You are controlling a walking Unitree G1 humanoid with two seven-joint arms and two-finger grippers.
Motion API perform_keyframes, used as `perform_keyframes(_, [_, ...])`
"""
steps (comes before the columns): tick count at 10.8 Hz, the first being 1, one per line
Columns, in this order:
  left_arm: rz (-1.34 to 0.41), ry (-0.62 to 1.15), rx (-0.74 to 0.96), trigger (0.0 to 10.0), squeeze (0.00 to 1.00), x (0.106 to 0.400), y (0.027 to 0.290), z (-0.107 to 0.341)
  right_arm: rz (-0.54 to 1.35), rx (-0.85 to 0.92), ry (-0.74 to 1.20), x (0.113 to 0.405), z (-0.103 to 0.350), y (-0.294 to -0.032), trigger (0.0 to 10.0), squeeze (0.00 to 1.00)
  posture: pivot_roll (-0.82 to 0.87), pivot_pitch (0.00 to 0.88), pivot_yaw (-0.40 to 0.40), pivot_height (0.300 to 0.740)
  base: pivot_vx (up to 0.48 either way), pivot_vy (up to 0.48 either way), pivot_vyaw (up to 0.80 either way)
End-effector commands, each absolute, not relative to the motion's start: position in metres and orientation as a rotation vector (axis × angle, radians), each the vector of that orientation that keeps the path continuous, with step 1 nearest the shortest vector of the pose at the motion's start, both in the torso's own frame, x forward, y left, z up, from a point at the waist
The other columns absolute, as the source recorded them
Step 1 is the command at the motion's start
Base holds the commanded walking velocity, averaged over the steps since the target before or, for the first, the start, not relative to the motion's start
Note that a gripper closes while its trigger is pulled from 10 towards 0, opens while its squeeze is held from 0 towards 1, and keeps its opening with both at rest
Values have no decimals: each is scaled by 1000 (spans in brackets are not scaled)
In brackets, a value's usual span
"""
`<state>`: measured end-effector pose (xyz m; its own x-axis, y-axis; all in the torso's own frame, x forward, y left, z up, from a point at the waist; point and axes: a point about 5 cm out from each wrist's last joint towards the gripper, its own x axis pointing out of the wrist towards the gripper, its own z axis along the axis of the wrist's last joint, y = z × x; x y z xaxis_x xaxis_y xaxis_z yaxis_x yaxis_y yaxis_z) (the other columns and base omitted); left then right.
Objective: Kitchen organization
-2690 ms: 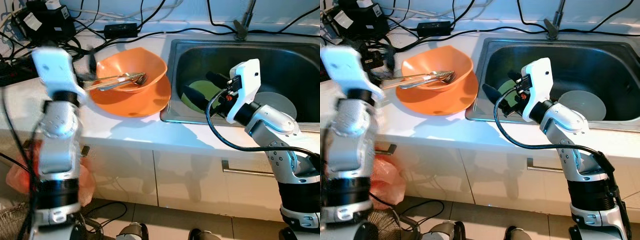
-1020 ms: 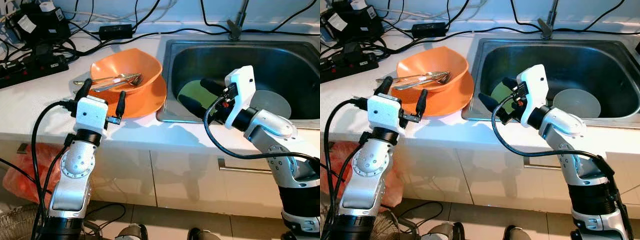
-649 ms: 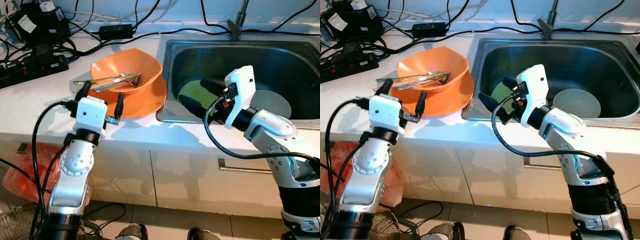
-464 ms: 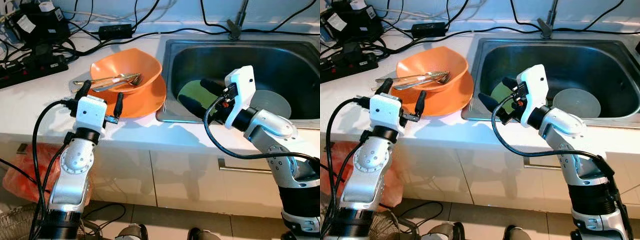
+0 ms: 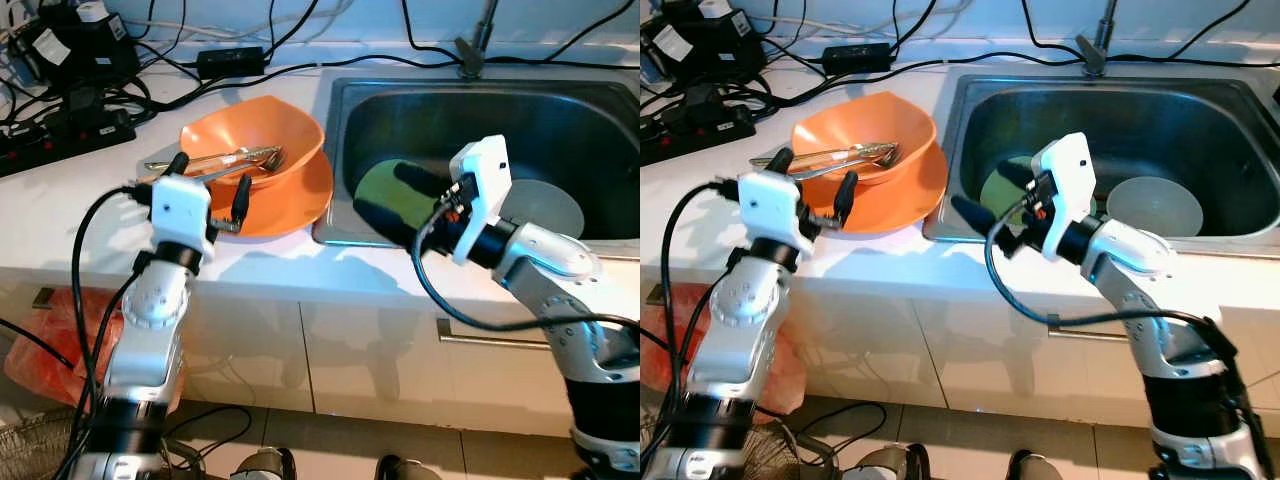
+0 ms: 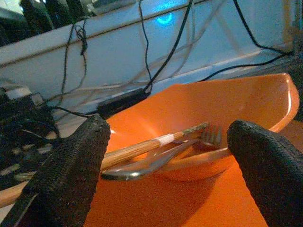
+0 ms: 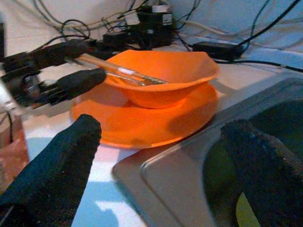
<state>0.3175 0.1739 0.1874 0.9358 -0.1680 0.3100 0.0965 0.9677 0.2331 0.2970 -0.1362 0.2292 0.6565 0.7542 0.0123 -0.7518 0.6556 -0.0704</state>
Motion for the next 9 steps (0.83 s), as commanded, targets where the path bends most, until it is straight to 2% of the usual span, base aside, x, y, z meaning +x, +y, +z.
perform_keyframes(1, [-134,-308,188,10000,0,320,176,186,906,-66,-30,291,228,-131,10000,0,26,130,88,740,0,0,0])
perform_keyframes(6, [-190,-292,-2,10000,0,328,169,199,899,-86,-29,292,232,-138,10000,0,21,135,85,740,0,0,0])
perform_keyframes(7, [-210,-311,-28,4314,0,328,166,206,898,-87,-29,292,232,-138,10000,0,22,135,84,740,0,0,0])
perform_keyframes(8, [-225,-305,-65,0,0,329,164,208,894,-86,-31,292,232,-137,10000,0,24,135,86,740,0,0,0])
perform_keyframes(9, [-230,-288,-100,0,0,330,164,208,890,-85,-33,292,232,-137,10000,0,24,135,86,740,0,0,0])
